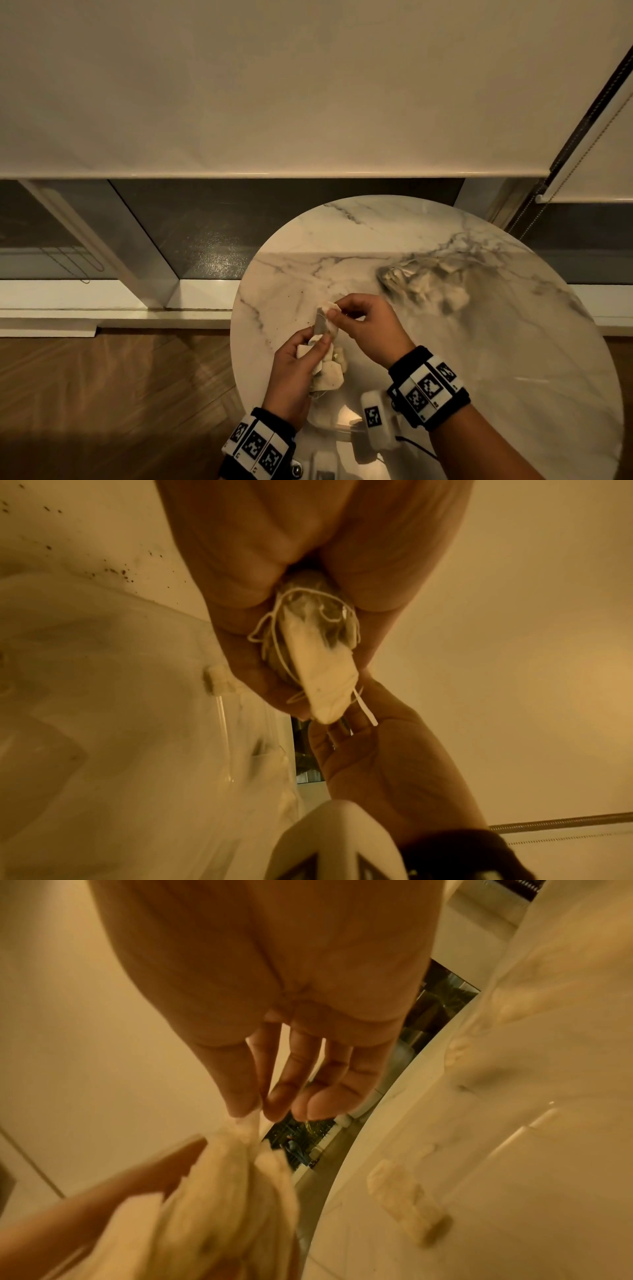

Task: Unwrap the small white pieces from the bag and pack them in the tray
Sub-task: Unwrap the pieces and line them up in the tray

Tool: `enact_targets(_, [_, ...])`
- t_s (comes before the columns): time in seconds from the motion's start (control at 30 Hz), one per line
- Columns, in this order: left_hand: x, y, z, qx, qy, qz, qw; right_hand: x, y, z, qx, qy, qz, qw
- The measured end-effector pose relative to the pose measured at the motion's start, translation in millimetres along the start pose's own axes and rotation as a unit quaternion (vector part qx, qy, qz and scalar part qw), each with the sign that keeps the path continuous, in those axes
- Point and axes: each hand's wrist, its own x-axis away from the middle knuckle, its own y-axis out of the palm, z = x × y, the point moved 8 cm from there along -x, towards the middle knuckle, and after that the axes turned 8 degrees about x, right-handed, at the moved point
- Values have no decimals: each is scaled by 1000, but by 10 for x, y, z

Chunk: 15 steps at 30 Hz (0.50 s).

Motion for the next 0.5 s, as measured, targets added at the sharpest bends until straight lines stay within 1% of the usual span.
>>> enact_targets(0.13, [22,-43,9,-16,7,13,1000,7,-45,-39,-41,10,-17,999])
enact_targets(0.3, [-3,-314,32,16,-9,89,996,-79,-190,35,-85,26,17,996])
enact_targets(0.4, [-32,-471,68,27,-8,117,993,-159,-146,214,-66,62,-8,996])
enact_targets(0.5, [-36,-490,145,54,-4,114,992,-260,-21,473,-60,103,-31,992])
